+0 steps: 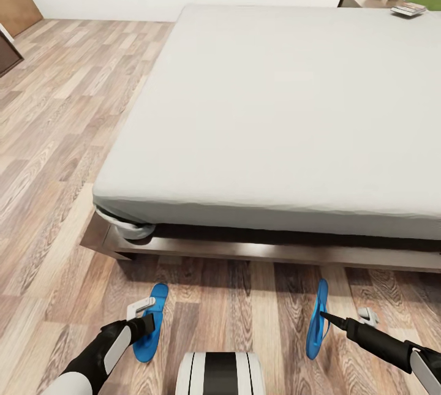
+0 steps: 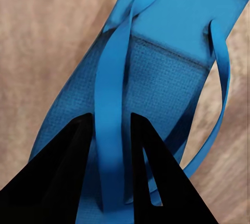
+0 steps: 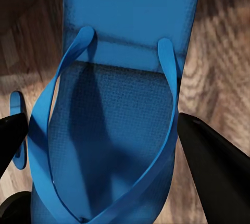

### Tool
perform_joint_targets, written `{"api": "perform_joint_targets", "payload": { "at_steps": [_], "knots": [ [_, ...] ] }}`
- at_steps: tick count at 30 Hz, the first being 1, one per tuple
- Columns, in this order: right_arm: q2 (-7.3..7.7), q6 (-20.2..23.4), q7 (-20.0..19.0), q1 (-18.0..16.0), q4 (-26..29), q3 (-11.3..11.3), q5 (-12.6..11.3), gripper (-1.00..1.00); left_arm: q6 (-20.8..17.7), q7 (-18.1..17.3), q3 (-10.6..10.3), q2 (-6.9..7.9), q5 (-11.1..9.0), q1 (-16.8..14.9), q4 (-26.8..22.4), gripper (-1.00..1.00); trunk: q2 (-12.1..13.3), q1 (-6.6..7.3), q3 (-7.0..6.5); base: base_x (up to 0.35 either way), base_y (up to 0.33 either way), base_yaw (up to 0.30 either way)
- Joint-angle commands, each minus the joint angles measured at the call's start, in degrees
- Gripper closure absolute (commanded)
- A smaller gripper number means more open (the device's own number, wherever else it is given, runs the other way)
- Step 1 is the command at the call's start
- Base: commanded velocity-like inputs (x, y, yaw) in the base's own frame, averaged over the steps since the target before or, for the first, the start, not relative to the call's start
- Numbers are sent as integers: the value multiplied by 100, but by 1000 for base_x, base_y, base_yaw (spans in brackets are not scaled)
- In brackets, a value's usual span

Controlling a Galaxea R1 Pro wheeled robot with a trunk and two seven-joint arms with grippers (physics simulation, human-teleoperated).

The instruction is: In the bedroom, move the book from the bed onto either nightstand, and place the two sandals side by side next to the bed.

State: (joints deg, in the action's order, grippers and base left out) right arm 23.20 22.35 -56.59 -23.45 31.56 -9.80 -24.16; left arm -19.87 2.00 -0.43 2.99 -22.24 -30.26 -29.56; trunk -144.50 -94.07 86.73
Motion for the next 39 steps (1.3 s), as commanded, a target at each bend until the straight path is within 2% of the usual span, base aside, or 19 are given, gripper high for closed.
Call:
{"api": "perform_joint_targets", "payload": {
  "at_steps": [1, 4, 10, 17, 20, 31, 35, 39],
  "knots": [
    [0, 50, -10, -1, -1, -5, -38, 100, -35, 2, 26, -1, 54, 3, 65, 100, 0, -3, 3, 0, 0, 0],
    [0, 50, -10, -1, -1, -5, -37, 100, -35, 2, 26, -1, 55, 3, 66, 100, 0, -3, 3, 0, 0, 0],
    [0, 50, -10, -1, -1, -5, -37, 100, -35, 2, 26, -5, 53, 3, 65, 100, 8, 13, -130, 0, 0, 0],
    [0, 50, -10, -1, -1, -5, -37, 100, -35, 2, 26, -9, 58, 3, 66, 100, 8, 13, -130, 0, 0, 0],
    [0, 50, -10, -1, -1, -5, -37, 100, -35, 2, 26, -9, 58, 3, 65, 100, 12, 21, -196, 0, 0, 0],
    [0, 50, -10, -1, -1, -5, -37, 100, -35, 2, 26, -9, 57, 3, 65, 100, 12, 21, -196, 0, 0, 0],
    [0, 50, -10, -1, -1, -5, -37, 100, -35, 2, 26, -9, 60, 3, 65, 100, 7, 10, -108, 0, 0, 0],
    [0, 50, -10, -1, -1, -5, -37, 100, -35, 2, 26, -9, 60, 3, 65, 100, 7, 10, -108, 0, 0, 0]
  ]
}}
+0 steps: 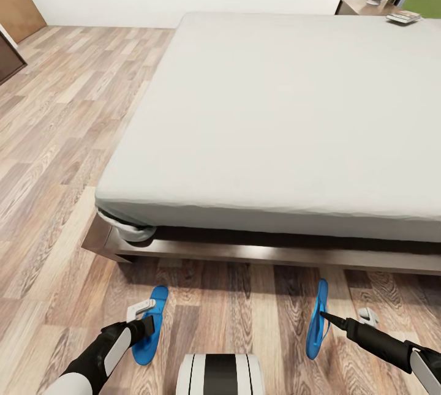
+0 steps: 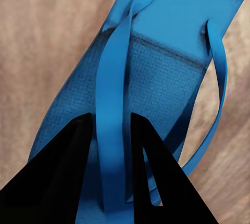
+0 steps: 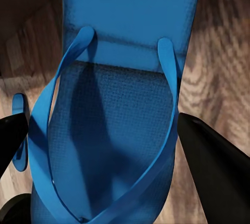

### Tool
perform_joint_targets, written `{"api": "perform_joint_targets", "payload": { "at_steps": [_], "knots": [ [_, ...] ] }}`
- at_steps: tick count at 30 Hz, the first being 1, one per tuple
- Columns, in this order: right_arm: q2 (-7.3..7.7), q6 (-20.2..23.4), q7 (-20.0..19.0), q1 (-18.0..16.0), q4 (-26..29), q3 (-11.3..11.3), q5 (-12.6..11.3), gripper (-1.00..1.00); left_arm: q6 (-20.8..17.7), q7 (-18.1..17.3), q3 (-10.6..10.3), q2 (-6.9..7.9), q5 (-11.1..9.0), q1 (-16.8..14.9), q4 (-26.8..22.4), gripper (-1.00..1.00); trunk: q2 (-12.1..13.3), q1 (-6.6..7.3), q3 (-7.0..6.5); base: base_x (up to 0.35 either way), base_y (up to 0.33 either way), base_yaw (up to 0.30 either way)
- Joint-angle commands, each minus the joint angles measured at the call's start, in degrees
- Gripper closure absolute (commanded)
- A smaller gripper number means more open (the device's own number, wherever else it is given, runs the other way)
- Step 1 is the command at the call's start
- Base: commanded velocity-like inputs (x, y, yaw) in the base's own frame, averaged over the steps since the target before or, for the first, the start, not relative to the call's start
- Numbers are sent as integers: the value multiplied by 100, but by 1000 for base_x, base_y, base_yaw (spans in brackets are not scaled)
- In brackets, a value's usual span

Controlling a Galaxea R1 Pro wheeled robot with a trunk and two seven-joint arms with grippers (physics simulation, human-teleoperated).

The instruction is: In the bedroom, move the book from the bed onto either nightstand, and place the two sandals side by side next to the bed.

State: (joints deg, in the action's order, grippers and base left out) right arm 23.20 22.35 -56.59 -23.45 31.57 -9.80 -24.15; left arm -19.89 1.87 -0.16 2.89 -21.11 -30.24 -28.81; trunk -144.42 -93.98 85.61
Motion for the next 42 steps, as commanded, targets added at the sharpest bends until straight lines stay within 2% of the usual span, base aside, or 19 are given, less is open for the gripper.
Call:
{"api": "perform_joint_targets", "payload": {
  "at_steps": [1, 4, 7, 42],
  "knots": [
    [0, 50, -10, -2, -1, -5, -37, 100, -32, 15, -1, 1, -54, 1, -11, 100, -1, 1, 3, 0, 0, 0],
    [0, 50, -10, -2, -1, -5, -37, 100, -32, 15, -1, 1, -52, 1, -11, 100, -1, 1, 3, 0, 0, 0],
    [0, 50, -10, -2, -1, -5, -37, 100, -32, 15, -1, 1, -53, 1, -11, 100, -5, -7, 70, 0, 0, 0],
    [0, 50, -17, -2, 6, -5, -45, 100, -35, 16, -1, 10, -55, 1, -11, 100, -4, -4, 48, 0, 0, 0]
  ]
}}
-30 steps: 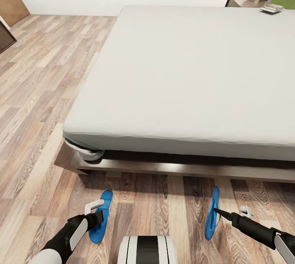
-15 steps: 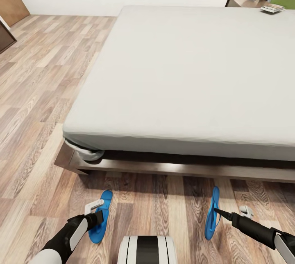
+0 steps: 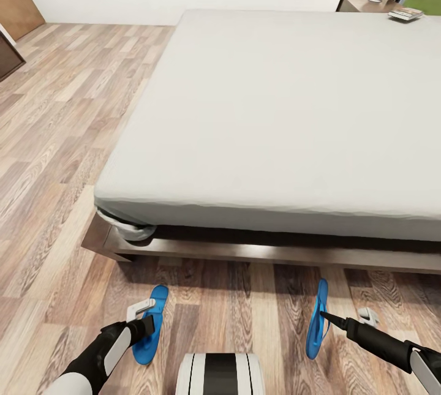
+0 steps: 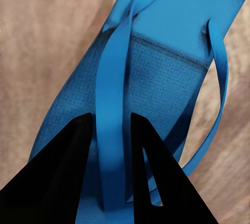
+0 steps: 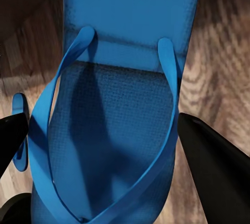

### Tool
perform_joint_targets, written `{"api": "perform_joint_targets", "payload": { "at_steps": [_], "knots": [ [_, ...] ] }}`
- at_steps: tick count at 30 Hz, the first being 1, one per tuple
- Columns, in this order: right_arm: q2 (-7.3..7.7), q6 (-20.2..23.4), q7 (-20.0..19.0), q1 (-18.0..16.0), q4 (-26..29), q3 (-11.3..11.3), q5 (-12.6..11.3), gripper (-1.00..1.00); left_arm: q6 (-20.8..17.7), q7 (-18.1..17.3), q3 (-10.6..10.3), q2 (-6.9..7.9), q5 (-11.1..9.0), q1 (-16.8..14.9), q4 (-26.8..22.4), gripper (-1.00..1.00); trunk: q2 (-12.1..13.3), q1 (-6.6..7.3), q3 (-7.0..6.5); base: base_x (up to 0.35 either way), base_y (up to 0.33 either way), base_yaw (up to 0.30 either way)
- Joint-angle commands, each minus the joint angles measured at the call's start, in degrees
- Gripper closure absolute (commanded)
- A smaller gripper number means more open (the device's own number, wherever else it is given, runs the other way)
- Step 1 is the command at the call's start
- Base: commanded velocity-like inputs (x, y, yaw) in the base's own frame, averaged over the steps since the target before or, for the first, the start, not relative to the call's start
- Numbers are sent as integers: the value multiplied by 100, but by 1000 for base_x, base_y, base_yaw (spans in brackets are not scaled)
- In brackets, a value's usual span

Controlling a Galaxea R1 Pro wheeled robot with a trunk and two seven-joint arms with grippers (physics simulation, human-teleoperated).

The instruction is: In the bedroom, move the book from the bed onto either nightstand, and place the two sandals side by side next to the bed.

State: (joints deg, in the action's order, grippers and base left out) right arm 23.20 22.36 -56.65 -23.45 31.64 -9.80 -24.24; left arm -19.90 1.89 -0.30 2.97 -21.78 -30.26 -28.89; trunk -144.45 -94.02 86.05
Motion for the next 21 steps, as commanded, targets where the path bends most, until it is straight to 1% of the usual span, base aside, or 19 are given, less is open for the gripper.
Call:
{"api": "perform_joint_targets", "payload": {
  "at_steps": [1, 21],
  "knots": [
    [0, 50, -8, -2, -1, -5, -37, 100, -34, 14, 12, 2, 13, 3, -3, 100, -1, 0, 4, 0, 0, 0],
    [0, 46, -12, -2, -2, -5, -37, 100, -37, 22, 12, 2, 15, 3, -3, 100, -1, 0, 4, 0, 0, 0]
  ]
}}
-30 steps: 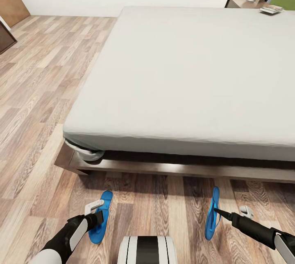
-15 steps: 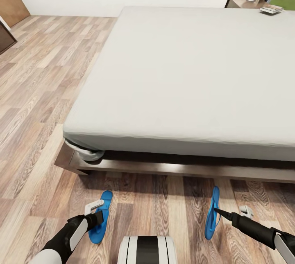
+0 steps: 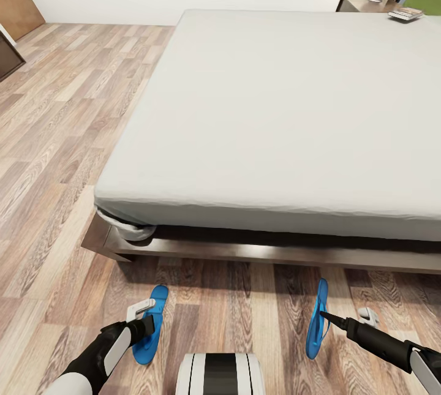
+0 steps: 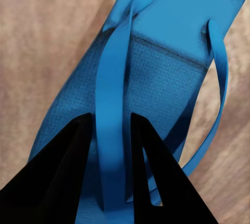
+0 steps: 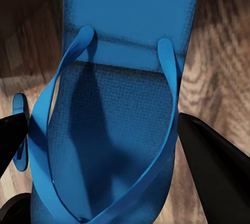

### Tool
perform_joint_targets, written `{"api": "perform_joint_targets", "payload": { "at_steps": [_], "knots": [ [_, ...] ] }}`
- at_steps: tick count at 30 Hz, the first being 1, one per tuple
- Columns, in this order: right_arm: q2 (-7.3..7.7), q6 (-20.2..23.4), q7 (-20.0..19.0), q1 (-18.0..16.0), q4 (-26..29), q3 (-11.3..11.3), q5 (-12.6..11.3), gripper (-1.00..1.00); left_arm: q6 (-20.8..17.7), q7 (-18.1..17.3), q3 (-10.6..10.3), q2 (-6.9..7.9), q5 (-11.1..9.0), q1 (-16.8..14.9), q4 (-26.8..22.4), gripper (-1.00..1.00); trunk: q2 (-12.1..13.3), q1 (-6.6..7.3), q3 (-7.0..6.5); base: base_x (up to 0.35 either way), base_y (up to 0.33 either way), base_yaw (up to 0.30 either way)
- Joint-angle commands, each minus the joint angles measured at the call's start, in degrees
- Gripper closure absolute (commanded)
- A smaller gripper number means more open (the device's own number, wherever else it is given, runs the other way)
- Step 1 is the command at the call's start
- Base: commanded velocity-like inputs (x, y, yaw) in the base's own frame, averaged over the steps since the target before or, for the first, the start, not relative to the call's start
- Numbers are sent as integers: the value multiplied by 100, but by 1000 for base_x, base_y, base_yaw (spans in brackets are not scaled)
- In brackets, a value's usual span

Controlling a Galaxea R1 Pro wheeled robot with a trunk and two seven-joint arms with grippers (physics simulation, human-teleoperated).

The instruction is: In the bedroom, move the book from the bed onto either nightstand, and place the two sandals side by side next to the bed.

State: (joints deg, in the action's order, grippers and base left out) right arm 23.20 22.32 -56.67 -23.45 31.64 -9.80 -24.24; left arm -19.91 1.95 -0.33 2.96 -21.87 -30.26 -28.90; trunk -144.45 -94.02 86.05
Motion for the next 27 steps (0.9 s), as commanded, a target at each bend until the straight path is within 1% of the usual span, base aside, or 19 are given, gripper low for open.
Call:
{"api": "perform_joint_targets", "payload": {
  "at_steps": [1, 8, 9, 27],
  "knots": [
    [0, 50, -10, -2, -1, -5, -37, 100, -36, 15, 15, 3, 25, 3, -2, 100, -1, 0, 4, 0, 0, 0],
    [0, 46, -10, -2, 0, -5, -38, 100, -31, 12, 15, 3, 25, 3, -2, 100, -1, 0, 4, 0, 0, 0],
    [0, 46, -10, -2, 0, -5, -37, 100, -31, 10, 15, 3, 25, 3, -2, -100, -1, 0, 4, 0, 0, 0],
    [0, 48, -10, -2, 0, -5, -37, 100, -39, 15, 15, 4, 24, 3, -2, -100, -1, 0, 4, 0, 0, 0]
  ]
}}
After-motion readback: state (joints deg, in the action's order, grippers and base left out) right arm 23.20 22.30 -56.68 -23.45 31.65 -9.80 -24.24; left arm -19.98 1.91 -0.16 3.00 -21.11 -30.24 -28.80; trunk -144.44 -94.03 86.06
